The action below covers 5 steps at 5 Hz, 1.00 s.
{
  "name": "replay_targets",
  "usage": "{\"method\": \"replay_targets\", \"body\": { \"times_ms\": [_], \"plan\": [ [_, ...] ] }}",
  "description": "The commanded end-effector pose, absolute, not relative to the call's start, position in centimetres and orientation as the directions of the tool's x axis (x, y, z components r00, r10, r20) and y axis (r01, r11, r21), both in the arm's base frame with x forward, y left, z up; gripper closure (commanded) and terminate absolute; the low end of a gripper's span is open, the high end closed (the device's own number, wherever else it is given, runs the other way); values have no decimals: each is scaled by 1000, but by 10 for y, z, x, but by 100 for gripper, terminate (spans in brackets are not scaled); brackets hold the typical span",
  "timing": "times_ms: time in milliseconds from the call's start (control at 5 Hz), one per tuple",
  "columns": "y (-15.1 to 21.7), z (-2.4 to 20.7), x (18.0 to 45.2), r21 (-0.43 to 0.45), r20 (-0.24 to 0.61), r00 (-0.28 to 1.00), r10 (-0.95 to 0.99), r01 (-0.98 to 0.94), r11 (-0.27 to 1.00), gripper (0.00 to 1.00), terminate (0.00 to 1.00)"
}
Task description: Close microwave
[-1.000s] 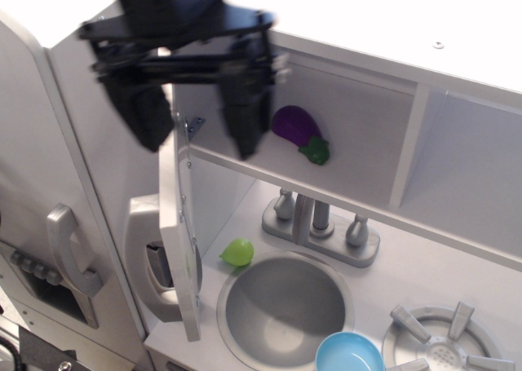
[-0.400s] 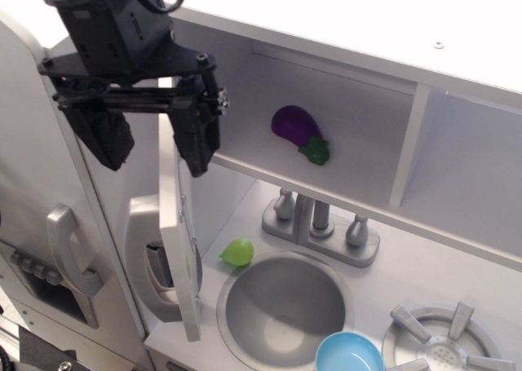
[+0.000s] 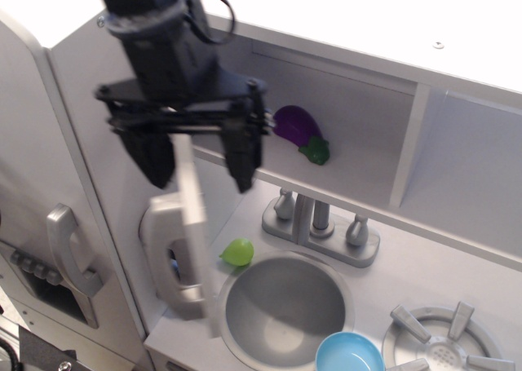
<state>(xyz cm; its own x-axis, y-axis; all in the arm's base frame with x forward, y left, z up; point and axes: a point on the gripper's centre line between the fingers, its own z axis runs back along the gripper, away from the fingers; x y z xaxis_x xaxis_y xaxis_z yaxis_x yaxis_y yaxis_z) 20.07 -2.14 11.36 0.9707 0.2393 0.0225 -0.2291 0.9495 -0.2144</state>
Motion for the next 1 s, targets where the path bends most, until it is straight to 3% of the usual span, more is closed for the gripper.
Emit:
{"method": "replay_targets", "body": {
  "times_ms": [0,400,600,800],
  "plan": [
    [-65,119,234,-273,40,968,248,-229,935,0,0],
    [-125,152,254,-369,53,959,279,-241,898,0,0],
    [-155,163,252,-390,50,966,254,-216,895,0,0],
    [-166,155,227,-378,33,982,187,-161,912,0,0]
  ]
}}
